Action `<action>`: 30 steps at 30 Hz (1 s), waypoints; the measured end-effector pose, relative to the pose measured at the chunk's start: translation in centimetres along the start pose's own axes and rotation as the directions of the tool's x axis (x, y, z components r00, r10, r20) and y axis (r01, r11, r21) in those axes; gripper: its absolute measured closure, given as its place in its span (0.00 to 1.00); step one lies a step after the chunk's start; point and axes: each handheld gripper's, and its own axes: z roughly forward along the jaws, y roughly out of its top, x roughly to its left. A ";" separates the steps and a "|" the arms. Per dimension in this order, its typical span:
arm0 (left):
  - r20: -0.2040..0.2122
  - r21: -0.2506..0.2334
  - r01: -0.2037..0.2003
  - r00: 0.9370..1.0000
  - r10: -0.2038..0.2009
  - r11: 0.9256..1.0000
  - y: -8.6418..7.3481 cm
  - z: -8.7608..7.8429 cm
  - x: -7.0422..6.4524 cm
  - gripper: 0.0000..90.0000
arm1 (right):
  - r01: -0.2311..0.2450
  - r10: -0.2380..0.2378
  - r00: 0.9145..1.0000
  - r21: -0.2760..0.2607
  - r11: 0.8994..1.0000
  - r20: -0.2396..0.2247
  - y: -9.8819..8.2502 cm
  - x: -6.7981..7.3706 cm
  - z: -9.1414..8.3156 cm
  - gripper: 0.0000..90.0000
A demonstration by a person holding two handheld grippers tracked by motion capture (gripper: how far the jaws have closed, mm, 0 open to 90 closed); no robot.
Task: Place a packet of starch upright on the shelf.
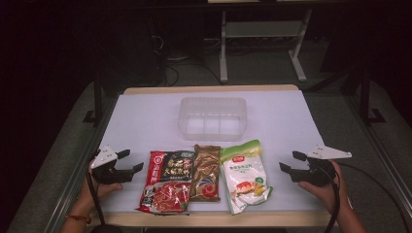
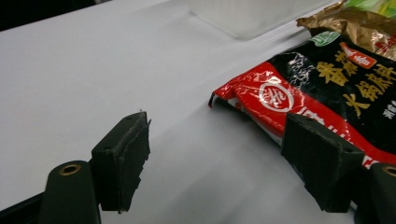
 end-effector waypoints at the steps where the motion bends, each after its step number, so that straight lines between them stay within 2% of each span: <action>1: 0.000 0.000 0.000 1.000 0.000 1.000 0.0 0.0 0.0 0.26 | 0.000 0.000 1.000 0.000 1.000 0.000 0.0 0.0 0.0 0.33; 3: 0.010 -0.001 -0.002 1.000 0.002 1.000 0.0 -0.1 -0.2 0.26 | -0.010 0.010 0.999 0.013 1.000 -0.053 0.4 0.3 0.2 0.32; 5: 0.010 -0.001 -0.006 1.000 0.006 1.000 0.0 -0.1 -0.3 0.26 | -0.006 0.007 0.998 0.019 1.000 -0.064 0.5 0.5 0.3 0.32; 6: 0.012 -0.004 -0.011 1.000 0.011 1.000 -0.1 -0.2 -0.4 0.26 | -0.005 0.008 0.996 0.036 0.999 -0.093 0.7 0.8 0.6 0.30; 8: 0.015 -0.005 -0.013 1.000 0.013 1.000 -0.2 -0.3 -0.5 0.26 | -0.009 0.013 0.994 0.043 0.999 -0.104 0.8 1.0 0.8 0.30; 10: 0.023 -0.005 -0.023 0.999 0.023 1.000 -0.1 -0.3 -0.9 0.26 | -0.006 0.013 0.990 0.054 0.999 -0.138 1.1 1.5 1.1 0.27; 12: 0.025 -0.002 -0.023 0.999 0.023 1.000 -0.1 -0.3 -1.0 0.26 | -0.002 0.011 0.990 0.060 0.998 -0.143 1.1 1.7 1.2 0.27; 14: 0.033 0.006 -0.040 0.999 0.040 0.999 0.0 -0.3 -1.5 0.26 | -0.004 0.018 0.984 0.076 0.997 -0.179 1.3 2.2 1.7 0.25; 15: 0.033 0.006 -0.040 0.999 0.040 0.999 0.0 -0.3 -1.5 0.26 | -0.004 0.018 0.984 0.076 0.997 -0.179 1.3 2.2 1.7 0.25; 17: 0.037 0.014 -0.054 0.998 0.054 0.998 0.0 -0.2 -1.7 0.26 | 0.001 0.019 0.976 0.094 0.996 -0.215 1.5 2.4 2.3 0.27; 18: 0.041 0.017 -0.054 0.998 0.053 0.998 0.0 -0.2 -1.8 0.26 | 0.001 0.019 0.976 0.094 0.996 -0.215 1.5 2.4 2.3 0.27; 21: 0.044 0.029 -0.060 0.997 0.059 0.998 -0.2 0.0 -2.1 0.26 | 0.002 0.033 0.963 0.130 0.992 -0.267 1.8 2.9 3.5 0.25; 25: 0.035 0.029 -0.052 0.998 0.051 0.998 -0.4 -0.3 -2.2 0.26 | 0.011 0.035 0.963 0.168 0.986 -0.268 1.9 3.3 4.5 0.22; 27: 0.035 0.028 -0.050 0.998 0.049 0.998 -0.5 -0.4 -2.1 0.26 | 0.009 0.047 0.959 0.194 0.981 -0.281 1.9 3.5 5.0 0.21; 29: 0.033 0.029 -0.056 0.998 0.055 0.998 -0.5 -0.4 -2.1 0.26 | 0.009 0.049 0.961 0.210 0.978 -0.272 1.9 3.6 5.5 0.21; 30: 0.033 0.031 -0.058 0.998 0.057 0.998 -0.5 -0.4 -2.1 0.26 | 0.004 0.058 0.959 0.216 0.976 -0.277 1.9 3.6 5.7 0.21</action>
